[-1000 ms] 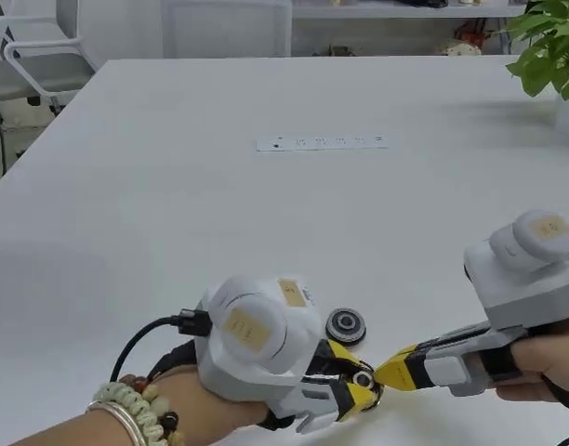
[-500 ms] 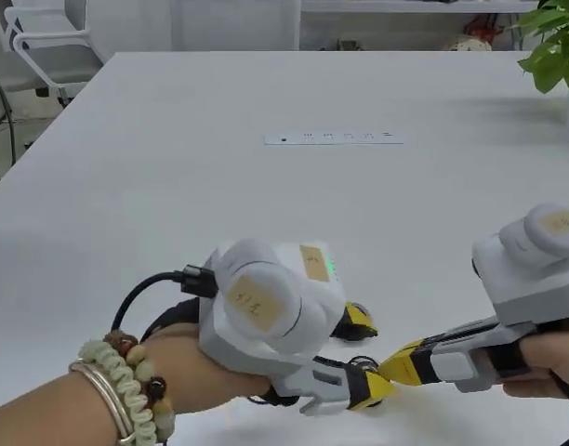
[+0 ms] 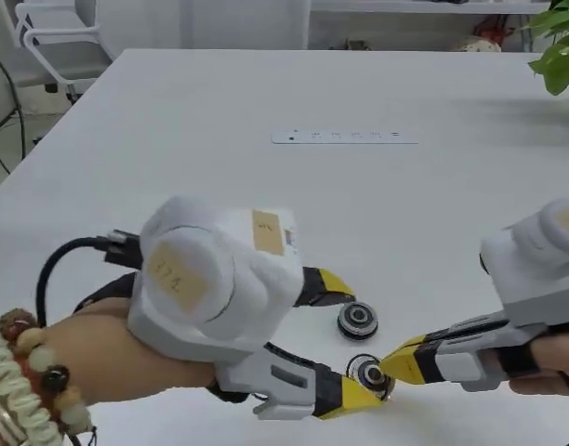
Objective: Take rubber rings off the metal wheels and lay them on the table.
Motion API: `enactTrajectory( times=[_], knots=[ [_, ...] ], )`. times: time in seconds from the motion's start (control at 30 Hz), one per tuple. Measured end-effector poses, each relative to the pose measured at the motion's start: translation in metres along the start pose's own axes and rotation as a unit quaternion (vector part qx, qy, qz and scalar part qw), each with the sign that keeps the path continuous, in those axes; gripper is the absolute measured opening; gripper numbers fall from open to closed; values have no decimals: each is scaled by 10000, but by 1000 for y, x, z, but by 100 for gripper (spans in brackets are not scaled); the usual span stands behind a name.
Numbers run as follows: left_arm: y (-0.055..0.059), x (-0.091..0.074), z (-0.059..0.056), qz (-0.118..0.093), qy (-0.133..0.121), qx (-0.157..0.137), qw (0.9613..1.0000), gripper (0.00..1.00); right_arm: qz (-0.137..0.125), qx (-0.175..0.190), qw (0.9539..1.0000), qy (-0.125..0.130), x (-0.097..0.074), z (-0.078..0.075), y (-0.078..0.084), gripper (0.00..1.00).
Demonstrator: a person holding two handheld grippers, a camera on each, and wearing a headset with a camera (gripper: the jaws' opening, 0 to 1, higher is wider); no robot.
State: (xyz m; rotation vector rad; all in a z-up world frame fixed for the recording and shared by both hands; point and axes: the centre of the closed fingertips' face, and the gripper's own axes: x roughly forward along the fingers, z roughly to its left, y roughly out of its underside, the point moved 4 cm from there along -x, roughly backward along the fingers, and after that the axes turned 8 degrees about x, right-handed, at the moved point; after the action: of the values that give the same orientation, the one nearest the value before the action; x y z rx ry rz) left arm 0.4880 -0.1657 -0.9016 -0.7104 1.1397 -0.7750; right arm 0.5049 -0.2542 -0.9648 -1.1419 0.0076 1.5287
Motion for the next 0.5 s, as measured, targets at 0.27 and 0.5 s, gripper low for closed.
enactTrajectory(
  times=[0.27, 0.5],
  knots=[
    [11, -36, 4, -32, -526, -367, 9979, 70, -142, -118, 9998, -96, -3, 13, -5, 0],
    [21, -65, 3, -5, -891, -637, 9940, 76, -201, -169, 9995, -178, -7, 19, -7, 0]
  ],
)
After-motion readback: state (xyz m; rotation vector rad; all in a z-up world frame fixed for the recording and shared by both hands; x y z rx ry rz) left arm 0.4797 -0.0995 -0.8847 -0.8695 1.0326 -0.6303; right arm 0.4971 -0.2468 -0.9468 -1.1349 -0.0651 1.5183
